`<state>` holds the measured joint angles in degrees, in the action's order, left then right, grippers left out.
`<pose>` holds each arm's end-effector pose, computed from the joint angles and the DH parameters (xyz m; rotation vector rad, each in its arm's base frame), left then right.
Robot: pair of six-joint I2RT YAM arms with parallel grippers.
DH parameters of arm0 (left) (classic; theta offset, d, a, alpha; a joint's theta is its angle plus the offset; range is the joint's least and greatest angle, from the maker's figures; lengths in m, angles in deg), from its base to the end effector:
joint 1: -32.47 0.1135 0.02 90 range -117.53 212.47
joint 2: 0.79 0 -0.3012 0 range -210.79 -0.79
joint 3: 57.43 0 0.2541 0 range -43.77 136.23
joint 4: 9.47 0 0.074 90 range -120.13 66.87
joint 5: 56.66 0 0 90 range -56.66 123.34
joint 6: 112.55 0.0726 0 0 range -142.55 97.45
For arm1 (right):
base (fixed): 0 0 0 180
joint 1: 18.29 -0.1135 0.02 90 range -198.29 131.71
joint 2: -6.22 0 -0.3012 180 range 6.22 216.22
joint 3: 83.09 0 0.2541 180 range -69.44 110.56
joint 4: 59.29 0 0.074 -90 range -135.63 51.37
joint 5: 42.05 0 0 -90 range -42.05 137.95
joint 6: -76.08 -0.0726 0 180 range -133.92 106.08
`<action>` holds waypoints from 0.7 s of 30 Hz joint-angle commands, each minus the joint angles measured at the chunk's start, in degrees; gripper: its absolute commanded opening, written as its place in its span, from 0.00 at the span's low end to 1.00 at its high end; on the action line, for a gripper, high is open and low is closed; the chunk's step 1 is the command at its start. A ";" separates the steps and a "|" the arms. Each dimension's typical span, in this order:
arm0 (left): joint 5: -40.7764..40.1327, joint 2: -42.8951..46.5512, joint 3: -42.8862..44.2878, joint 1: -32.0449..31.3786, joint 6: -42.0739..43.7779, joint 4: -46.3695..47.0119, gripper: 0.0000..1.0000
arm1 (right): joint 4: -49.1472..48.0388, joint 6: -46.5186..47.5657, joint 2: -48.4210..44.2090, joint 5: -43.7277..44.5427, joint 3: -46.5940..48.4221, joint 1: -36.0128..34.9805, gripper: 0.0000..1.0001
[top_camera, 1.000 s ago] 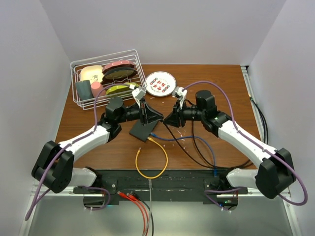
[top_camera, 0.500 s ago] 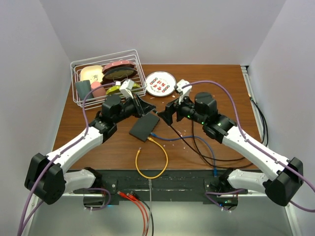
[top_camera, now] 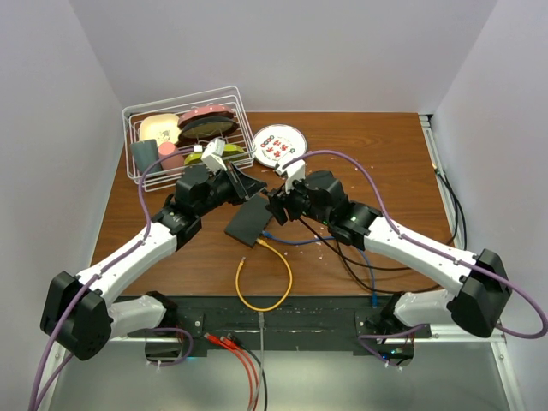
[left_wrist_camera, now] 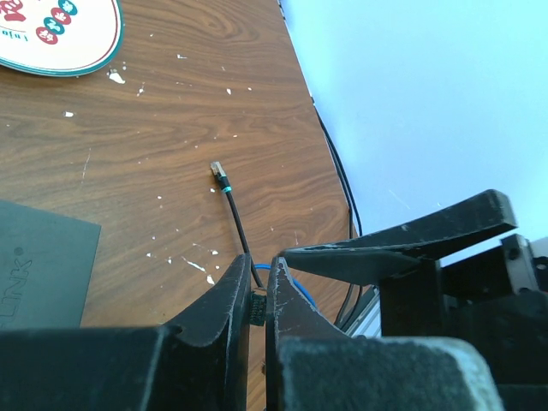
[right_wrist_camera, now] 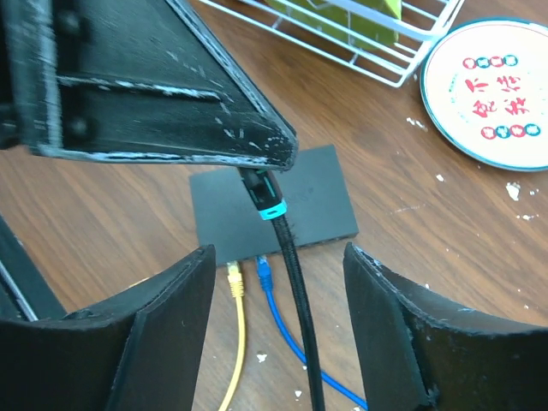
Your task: Insert the plug into the switch port
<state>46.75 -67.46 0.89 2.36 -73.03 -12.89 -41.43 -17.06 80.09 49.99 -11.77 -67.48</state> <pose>0.2456 -0.1619 0.3237 -0.1599 1.9343 -1.1892 0.2160 0.2462 0.3404 -0.7480 1.8224 0.5721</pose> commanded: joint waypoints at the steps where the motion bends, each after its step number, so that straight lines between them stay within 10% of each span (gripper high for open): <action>1: 0.39 0.32 1.22 -0.13 -1.03 2.33 0.00 | -2.71 1.55 0.49 2.70 3.06 -0.29 0.63; 21: 1.88 -1.18 1.04 -0.13 -0.41 4.00 0.00 | -6.05 2.52 2.51 3.05 2.97 -0.29 0.29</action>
<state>47.99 -67.99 0.89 2.36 -72.98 -11.90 -44.05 -15.25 82.89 51.70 -11.37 -67.48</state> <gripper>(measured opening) 0.103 0.330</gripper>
